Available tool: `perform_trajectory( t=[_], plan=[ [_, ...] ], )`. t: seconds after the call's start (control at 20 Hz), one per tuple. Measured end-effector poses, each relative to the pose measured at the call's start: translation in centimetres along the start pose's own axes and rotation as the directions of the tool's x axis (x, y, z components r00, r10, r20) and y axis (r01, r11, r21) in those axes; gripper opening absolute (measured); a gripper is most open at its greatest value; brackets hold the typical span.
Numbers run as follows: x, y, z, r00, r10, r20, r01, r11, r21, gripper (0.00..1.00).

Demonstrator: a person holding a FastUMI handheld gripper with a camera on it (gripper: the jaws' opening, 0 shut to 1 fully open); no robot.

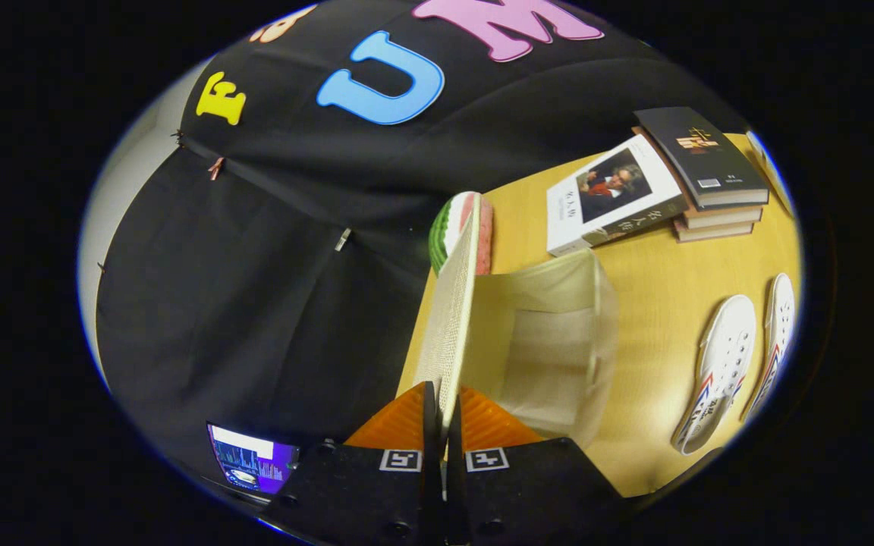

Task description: Open the storage box then place both shoes into the box .Put the left shoe in first, then the right shoe, with the right side of both shoes facing outward in a uniform manner.

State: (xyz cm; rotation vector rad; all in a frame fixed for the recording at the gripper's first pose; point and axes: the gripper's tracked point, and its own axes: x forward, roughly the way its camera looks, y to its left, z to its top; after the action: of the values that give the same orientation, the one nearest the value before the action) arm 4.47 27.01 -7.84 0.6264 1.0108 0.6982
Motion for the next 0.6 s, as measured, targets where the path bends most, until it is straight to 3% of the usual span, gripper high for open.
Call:
perform_trajectory(
  t=[0.35,0.6],
  plan=[
    [6.8,9.8,-1.7,0.996,0.087,-0.034,-0.090,0.991,-0.101,0.07],
    [13.2,13.1,-4.2,0.993,0.077,-0.093,-0.090,0.984,-0.153,0.07]
  ],
)
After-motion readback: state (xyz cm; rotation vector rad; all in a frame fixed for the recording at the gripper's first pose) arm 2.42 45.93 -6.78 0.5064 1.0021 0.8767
